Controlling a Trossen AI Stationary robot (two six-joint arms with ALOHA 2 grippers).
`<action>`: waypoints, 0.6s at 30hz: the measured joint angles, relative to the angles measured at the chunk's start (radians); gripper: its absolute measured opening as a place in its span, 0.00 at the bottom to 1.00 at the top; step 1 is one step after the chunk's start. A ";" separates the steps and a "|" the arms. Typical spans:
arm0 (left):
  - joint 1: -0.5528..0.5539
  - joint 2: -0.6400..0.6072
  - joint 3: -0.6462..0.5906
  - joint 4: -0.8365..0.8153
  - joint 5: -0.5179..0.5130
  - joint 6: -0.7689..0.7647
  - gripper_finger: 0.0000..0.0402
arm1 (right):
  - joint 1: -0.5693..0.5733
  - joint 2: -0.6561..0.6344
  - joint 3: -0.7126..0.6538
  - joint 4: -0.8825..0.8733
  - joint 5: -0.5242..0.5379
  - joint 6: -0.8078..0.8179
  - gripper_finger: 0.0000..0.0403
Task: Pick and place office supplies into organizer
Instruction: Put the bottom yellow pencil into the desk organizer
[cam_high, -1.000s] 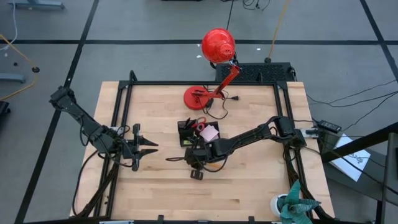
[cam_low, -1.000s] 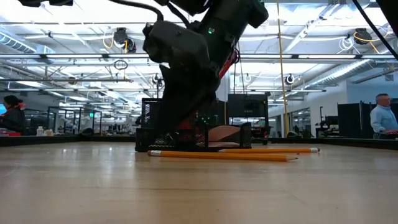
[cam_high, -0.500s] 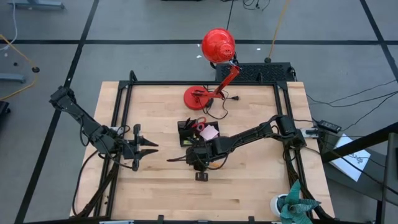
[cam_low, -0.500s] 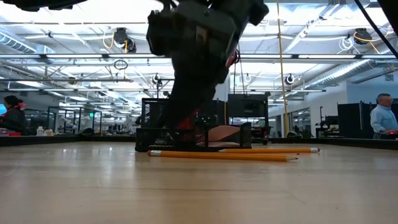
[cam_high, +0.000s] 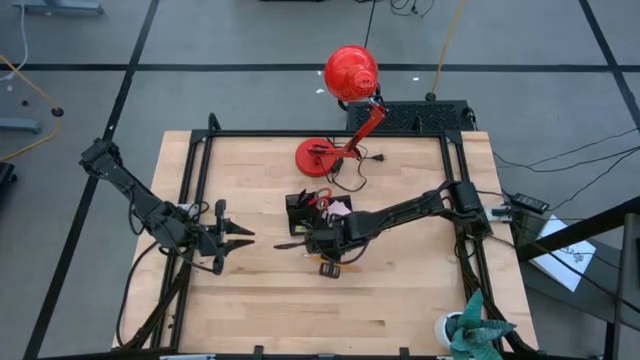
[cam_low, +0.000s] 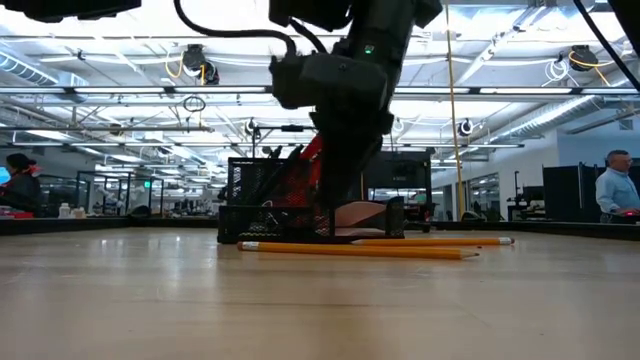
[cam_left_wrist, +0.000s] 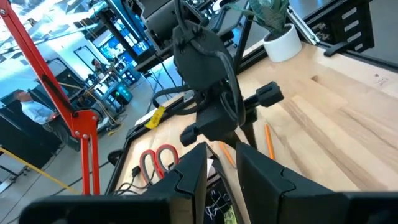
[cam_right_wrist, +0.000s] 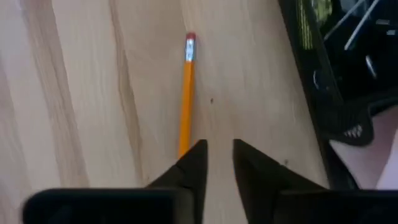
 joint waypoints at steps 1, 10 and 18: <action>0.000 0.000 0.000 -0.006 0.000 -0.002 0.23 | -0.002 0.002 0.000 0.008 0.016 -0.002 0.20; 0.029 0.000 0.000 -0.027 -0.002 -0.006 0.23 | -0.012 0.015 0.009 0.160 0.032 0.009 0.49; 0.070 0.000 0.000 -0.049 0.005 -0.033 0.23 | -0.022 0.131 0.160 0.025 0.050 -0.023 0.47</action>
